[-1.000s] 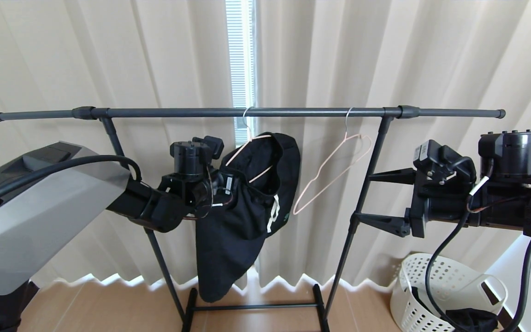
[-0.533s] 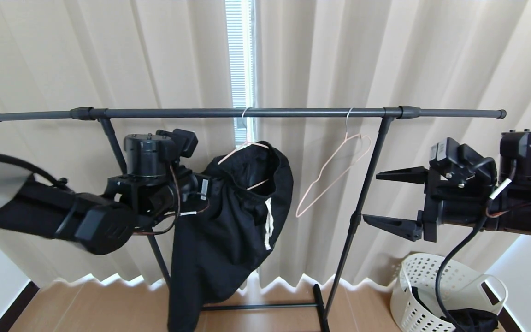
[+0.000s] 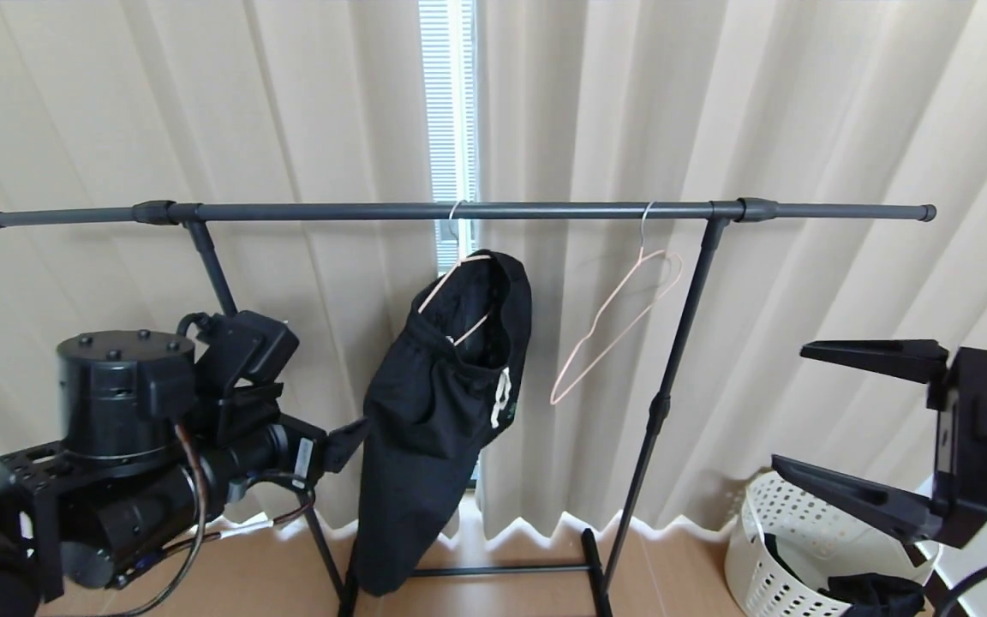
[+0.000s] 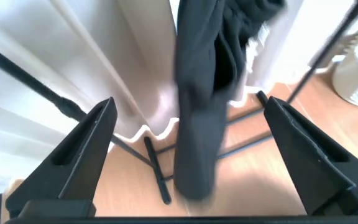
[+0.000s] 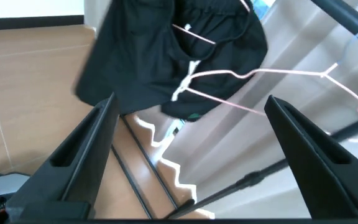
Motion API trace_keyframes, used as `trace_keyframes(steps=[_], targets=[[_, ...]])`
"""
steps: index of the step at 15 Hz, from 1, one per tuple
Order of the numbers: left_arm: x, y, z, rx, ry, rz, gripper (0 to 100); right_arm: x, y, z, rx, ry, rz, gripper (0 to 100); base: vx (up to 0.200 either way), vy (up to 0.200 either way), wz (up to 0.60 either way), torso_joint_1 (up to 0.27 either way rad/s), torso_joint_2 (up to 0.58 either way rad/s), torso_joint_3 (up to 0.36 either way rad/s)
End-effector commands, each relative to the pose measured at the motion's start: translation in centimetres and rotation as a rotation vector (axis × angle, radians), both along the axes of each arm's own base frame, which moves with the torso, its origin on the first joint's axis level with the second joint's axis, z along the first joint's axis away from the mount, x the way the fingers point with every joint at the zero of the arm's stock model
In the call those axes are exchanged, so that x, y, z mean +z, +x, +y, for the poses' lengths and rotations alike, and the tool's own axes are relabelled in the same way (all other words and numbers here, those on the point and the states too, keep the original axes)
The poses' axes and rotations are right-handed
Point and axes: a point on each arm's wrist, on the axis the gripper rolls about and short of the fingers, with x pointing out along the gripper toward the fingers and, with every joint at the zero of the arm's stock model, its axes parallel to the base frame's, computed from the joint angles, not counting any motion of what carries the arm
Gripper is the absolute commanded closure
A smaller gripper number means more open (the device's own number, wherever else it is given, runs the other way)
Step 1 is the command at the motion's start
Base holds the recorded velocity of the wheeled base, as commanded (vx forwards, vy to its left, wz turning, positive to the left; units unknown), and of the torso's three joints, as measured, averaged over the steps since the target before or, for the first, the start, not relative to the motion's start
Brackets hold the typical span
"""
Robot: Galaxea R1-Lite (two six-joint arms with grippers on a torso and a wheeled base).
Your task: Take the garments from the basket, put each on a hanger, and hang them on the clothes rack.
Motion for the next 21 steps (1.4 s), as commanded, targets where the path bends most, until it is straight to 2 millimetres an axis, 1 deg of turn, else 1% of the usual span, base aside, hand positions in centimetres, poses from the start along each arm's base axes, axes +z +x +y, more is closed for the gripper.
trace_keyframes(steps=[1, 3, 4, 6, 7, 8, 9, 10, 12, 13, 14, 16, 18, 19, 21], targets=[[1.0, -4.5, 1.5, -0.024, -0.044, -0.060, 0, 0.3, -4.9, -1.2, -0.106, 0.046, -0.085, 0, 0.000, 0.000, 0.00, 0.000, 0.00, 0.000], [0.8, -6.5, 2.6, -0.020, -0.053, -0.071, 0, 0.0, -7.0, -1.8, -0.203, 0.081, -0.105, 0, 0.000, 0.000, 0.00, 0.000, 0.00, 0.000], [-0.2, -8.0, 3.5, -0.004, -0.062, -0.053, 0, -1.1, -8.5, -2.2, -0.273, 0.088, -0.114, 0, 0.000, 0.000, 0.00, 0.000, 0.00, 0.000], [-0.5, -10.6, 4.8, 0.011, -0.136, -0.087, 0, -3.4, -10.2, -2.8, -0.380, 0.072, -0.118, 0, 0.000, 0.000, 0.00, 0.000, 0.00, 0.000], [-0.5, -11.0, 5.0, 0.009, -0.143, -0.099, 0, -3.6, -10.5, -2.9, -0.397, 0.073, -0.122, 0, 0.000, 0.000, 0.00, 0.000, 0.00, 0.000], [-1.0, -12.9, 5.9, 0.007, -0.161, -0.131, 0, -4.9, -11.6, -3.2, -0.430, 0.083, -0.125, 0, 0.000, 0.000, 0.00, 0.000, 0.00, 0.000], [-1.4, -13.6, 6.3, 0.005, -0.163, -0.138, 0, -5.4, -12.1, -3.3, -0.435, 0.095, -0.124, 0, 0.000, 0.000, 0.00, 0.000, 0.00, 0.000], [-2.3, -14.9, 6.9, 0.005, -0.171, -0.157, 0, -6.7, -12.9, -3.5, -0.455, 0.104, -0.124, 0, 0.000, 0.000, 0.00, 0.000, 0.00, 0.000], [-2.1, -15.7, 7.3, 0.005, -0.199, -0.191, 0, -8.5, -13.9, -3.8, -0.505, 0.115, -0.126, 0, 0.000, 0.000, 0.00, 0.000, 0.00, 0.000], [-2.8, -16.5, 7.7, 0.015, -0.214, -0.149, 0, -8.7, -14.8, -3.9, -0.521, 0.147, -0.158, 0, 0.000, 0.000, 0.00, 0.000, 0.00, 0.000], [-2.9, -16.8, 7.9, 0.012, -0.212, -0.140, 0, -9.0, -15.3, -4.0, -0.529, 0.156, -0.161, 0, 0.000, 0.000, 0.00, 0.000, 0.00, 0.000], [-3.6, -17.3, 8.1, 0.016, -0.220, -0.086, 0, -10.9, -17.1, -4.4, -0.553, 0.182, -0.145, 0, 0.000, 0.000, 0.00, 0.000, 0.00, 0.000], [-4.0, -17.7, 8.3, 0.026, -0.230, -0.060, 0, -11.8, -17.6, -4.5, -0.565, 0.210, -0.094, 0, 0.000, 0.000, 0.00, 0.000, 0.00, 0.000], [-4.6, -18.2, 8.5, 0.029, -0.207, -0.015, 0, -11.9, -17.6, -4.5, -0.570, 0.255, -0.053, 0, 0.000, 0.000, 0.00, 0.000, 0.00, 0.000], [-5.5, -19.1, 8.8, -0.007, -0.184, 0.034, 0, -11.9, -17.6, -4.5, -0.572, 0.257, -0.048, 0, 0.000, 0.000, 0.00, 0.000, 0.00, 0.000]])
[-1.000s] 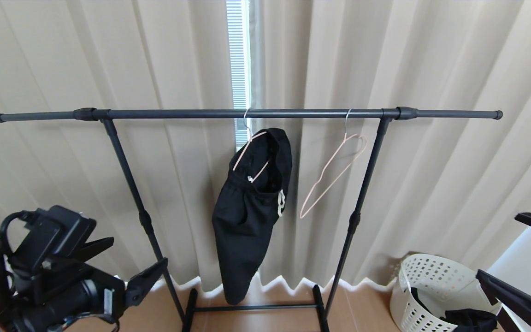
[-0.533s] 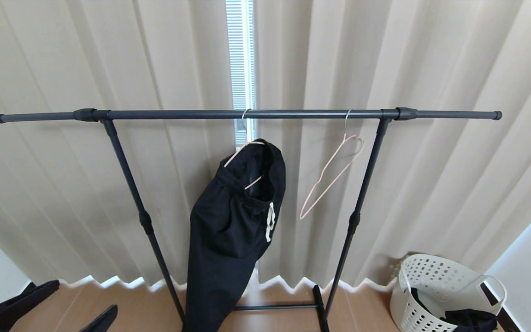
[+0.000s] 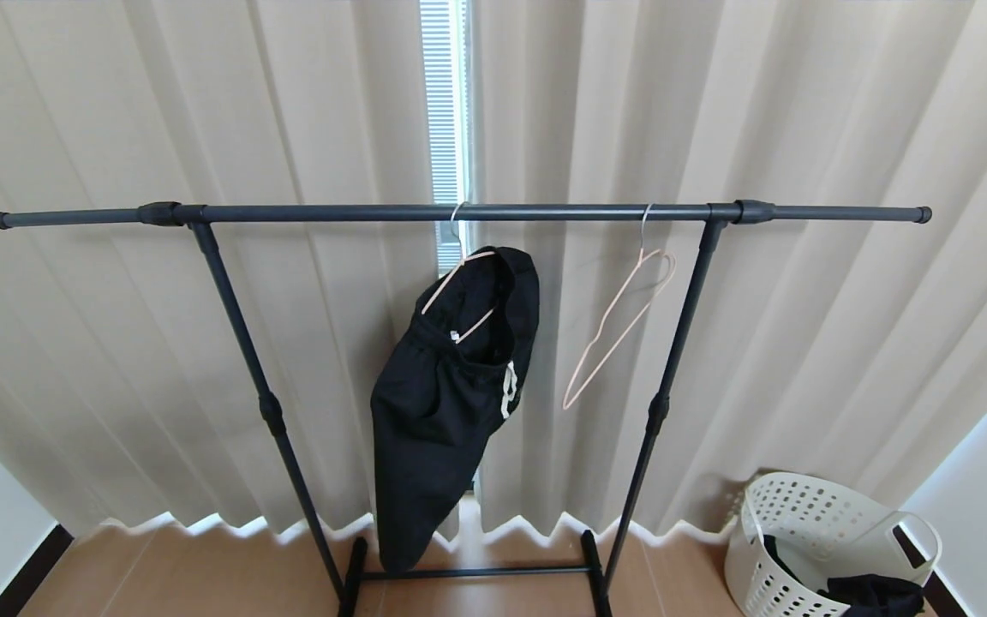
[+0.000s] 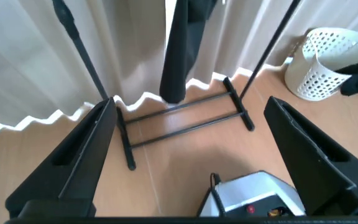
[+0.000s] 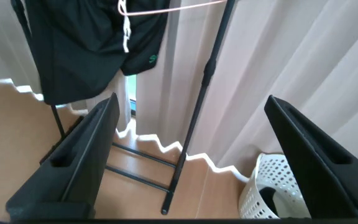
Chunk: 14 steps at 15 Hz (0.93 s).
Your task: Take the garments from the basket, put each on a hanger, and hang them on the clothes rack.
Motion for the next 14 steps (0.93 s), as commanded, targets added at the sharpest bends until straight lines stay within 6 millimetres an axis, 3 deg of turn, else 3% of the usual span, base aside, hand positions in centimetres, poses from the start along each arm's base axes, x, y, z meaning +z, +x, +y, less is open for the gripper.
trace_keyframes(steps=[1, 8, 13, 14], targets=[[-0.4, -1.1, 0.4, -0.066, -0.022, -0.016, 0, -0.1, -0.2, 0.0, 0.004, 0.004, -0.024, 0, 0.000, 0.000, 0.00, 0.000, 0.00, 0.000], [-1.2, -1.3, 0.5, -0.060, 0.009, 0.071, 0, 0.0, -0.2, 0.0, 0.005, 0.007, -0.031, 0, 0.000, 0.000, 0.00, 0.000, 0.00, 0.000], [-1.2, -1.8, 1.2, 0.159, 0.074, -0.006, 0, 0.0, -0.2, 0.0, -0.010, 0.007, -0.031, 0, 0.000, 0.000, 0.00, 0.000, 0.00, 0.000], [-1.1, -2.1, 1.4, 0.267, 0.065, -0.043, 0, 0.0, -0.2, 0.0, -0.012, 0.007, -0.031, 0, 0.000, 0.000, 0.00, 0.000, 0.00, 0.000]])
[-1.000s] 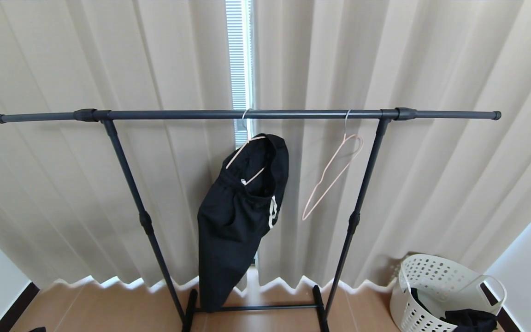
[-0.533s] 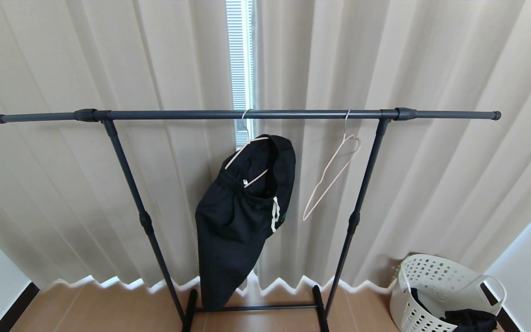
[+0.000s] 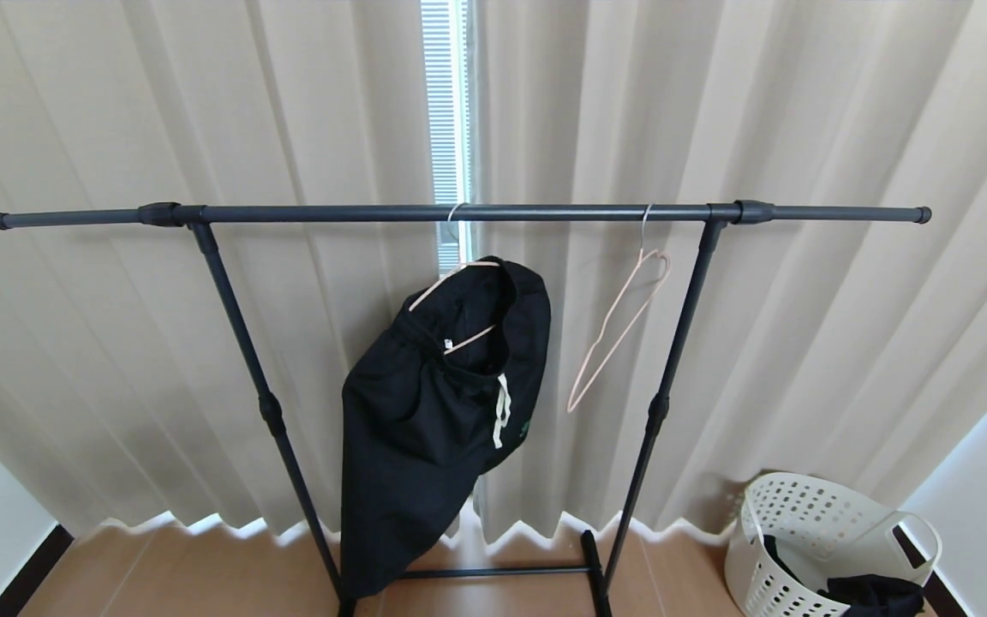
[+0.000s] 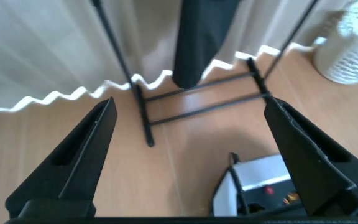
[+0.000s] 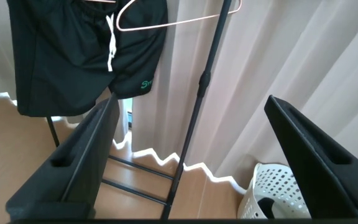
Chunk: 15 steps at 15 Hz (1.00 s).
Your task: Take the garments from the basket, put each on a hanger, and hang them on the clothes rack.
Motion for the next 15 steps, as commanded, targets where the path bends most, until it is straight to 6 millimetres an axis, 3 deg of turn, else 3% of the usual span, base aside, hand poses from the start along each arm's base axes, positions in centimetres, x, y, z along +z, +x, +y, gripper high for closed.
trace_keyframes(steps=[1, 5, 10, 13, 15], targets=[[0.1, -0.7, 0.3, 0.176, -0.006, -0.090, 0, 0.0, 0.1, 0.0, -0.003, -0.002, 0.006, 0, 0.000, 0.000, 0.00, 0.000, 0.00, 0.000], [0.1, -2.6, 0.4, 0.257, -0.024, -0.310, 0, 0.0, 0.0, 0.1, -0.072, -0.001, 0.003, 0, 0.000, 0.000, 0.00, 0.000, 0.00, 0.000], [0.0, -3.1, 0.3, 0.295, -0.058, -0.378, 0, -0.1, -0.7, 0.2, -0.152, 0.007, -0.090, 0, 0.000, 0.000, 0.00, 0.000, 0.00, 0.000], [-0.4, -3.7, 0.0, 0.100, -0.105, -0.422, 0, -0.1, -0.7, 0.2, -0.153, 0.010, -0.093, 0, 0.000, 0.000, 0.00, 0.000, 0.00, 0.000], [-0.5, -3.7, 0.0, 0.092, -0.095, -0.415, 0, -0.1, -0.7, 0.2, -0.149, 0.010, -0.094, 0, 0.000, 0.000, 0.00, 0.000, 0.00, 0.000]])
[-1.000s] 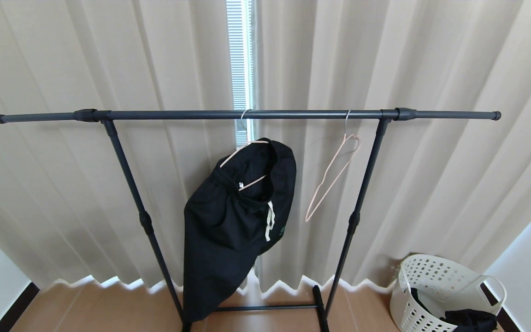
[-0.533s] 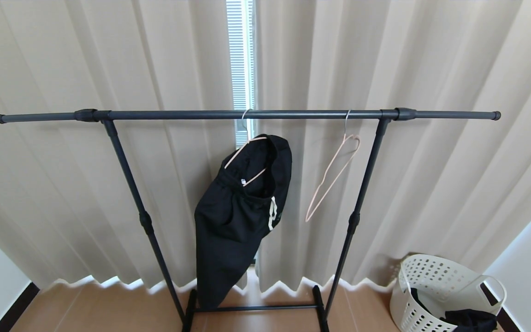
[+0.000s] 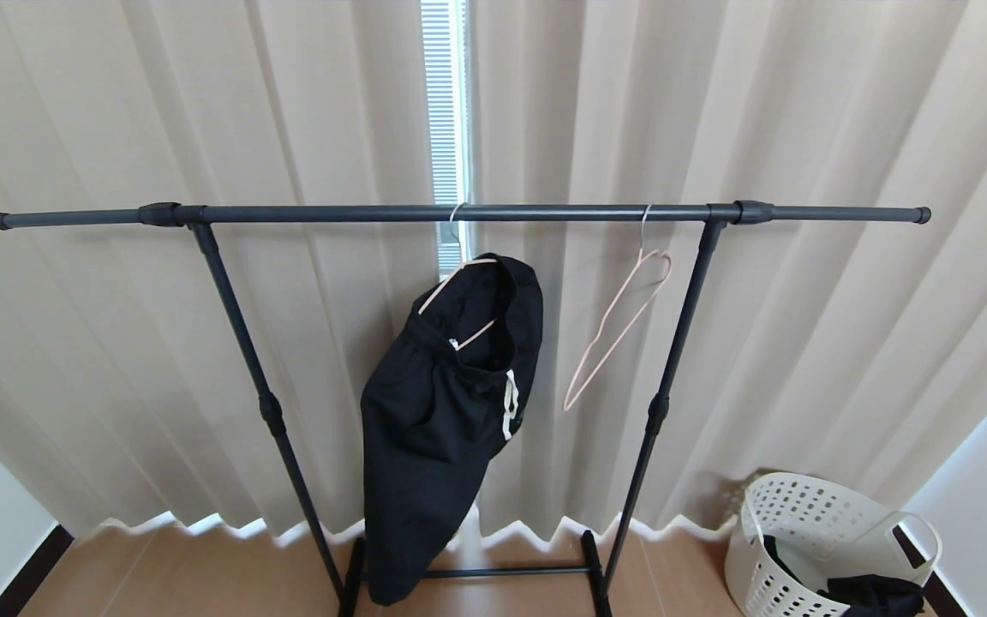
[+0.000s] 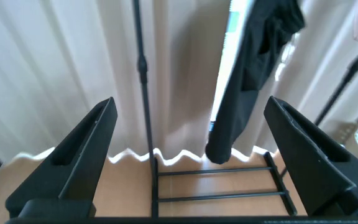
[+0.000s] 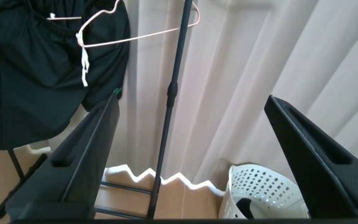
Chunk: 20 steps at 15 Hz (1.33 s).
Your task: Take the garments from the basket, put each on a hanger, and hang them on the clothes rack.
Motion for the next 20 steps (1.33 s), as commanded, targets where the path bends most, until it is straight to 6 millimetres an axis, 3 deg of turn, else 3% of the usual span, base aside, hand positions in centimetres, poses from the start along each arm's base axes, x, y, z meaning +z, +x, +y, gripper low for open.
trace_keyframes(steps=[1, 6, 20], targets=[[-0.04, -0.15, 0.00, -0.005, -0.001, -0.019, 0, -0.01, -0.02, 0.01, 0.001, 0.001, -0.002, 0, 0.000, 0.000, 0.00, 0.000, 0.00, 0.000], [-0.04, -0.14, 0.00, -0.006, -0.001, -0.018, 0, -0.01, -0.02, 0.01, 0.001, 0.007, -0.001, 0, 0.000, 0.000, 0.00, -0.032, 0.08, 0.044], [-0.04, -0.14, 0.00, -0.004, -0.003, -0.018, 0, -0.06, -0.07, 0.02, 0.005, -0.002, -0.006, 0, 0.000, 0.000, 0.00, -0.172, 0.42, 0.238]])
